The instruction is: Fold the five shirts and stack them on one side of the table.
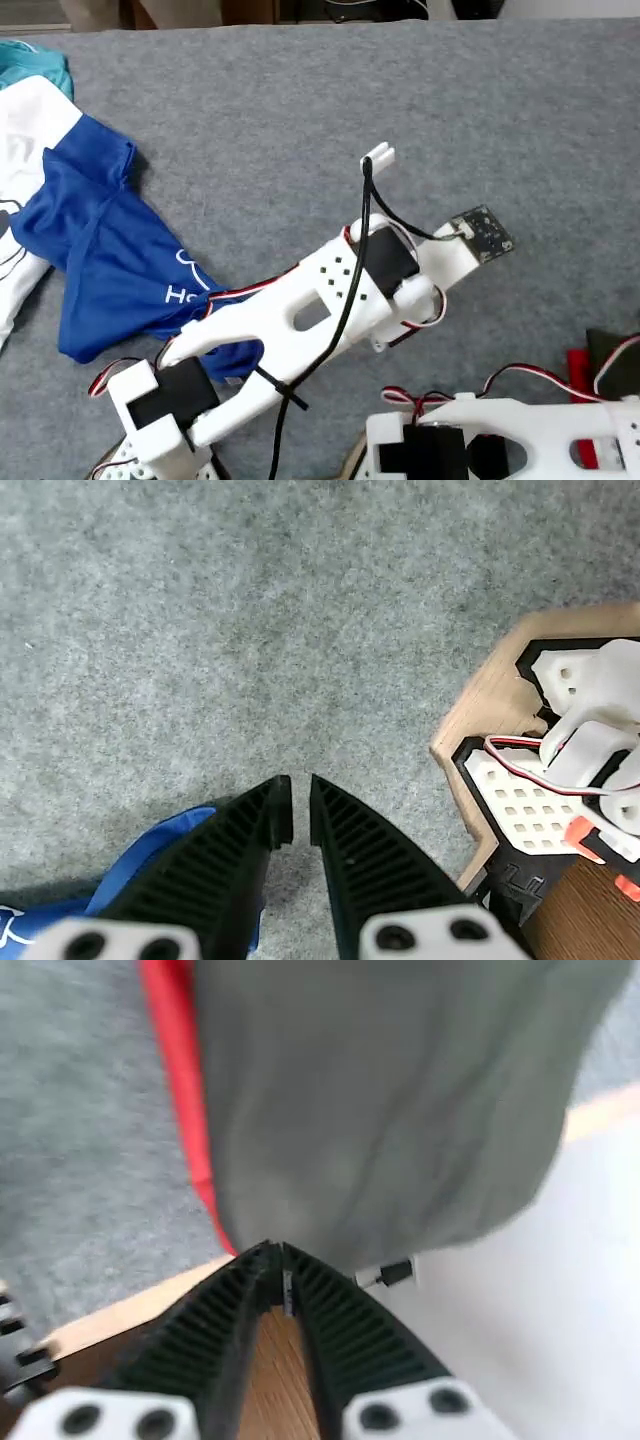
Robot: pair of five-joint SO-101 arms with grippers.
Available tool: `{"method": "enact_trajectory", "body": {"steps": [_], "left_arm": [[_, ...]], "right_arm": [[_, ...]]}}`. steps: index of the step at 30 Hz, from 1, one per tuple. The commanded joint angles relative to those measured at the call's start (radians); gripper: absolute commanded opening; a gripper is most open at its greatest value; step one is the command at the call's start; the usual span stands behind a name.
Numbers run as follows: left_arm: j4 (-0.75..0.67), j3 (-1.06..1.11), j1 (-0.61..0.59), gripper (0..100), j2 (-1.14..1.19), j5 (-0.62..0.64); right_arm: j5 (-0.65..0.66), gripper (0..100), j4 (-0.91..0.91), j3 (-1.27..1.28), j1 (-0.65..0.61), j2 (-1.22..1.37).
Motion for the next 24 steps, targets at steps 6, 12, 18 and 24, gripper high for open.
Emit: {"method": "enact_trajectory", "body": {"steps": [6, 12, 18, 24], "left_arm": [[0.006, -0.046, -0.009, 5, -0.013, 0.003], [0.006, -0.037, -0.029, 5, -0.010, 0.003], [0.006, -0.044, -0.063, 5, -0.012, 0.003], [0.006, -0.046, -0.144, 5, -0.013, 0.003]], "right_arm": [[0.029, 0.8, -0.244, 0.206, 0.061, -0.030], [0.032, 0.9, -0.377, 0.334, 0.061, -0.031], [0.037, 0.9, -0.408, 0.364, 0.061, -0.030], [0.017, 0.6, -0.233, 0.168, 0.050, -0.039]]}}
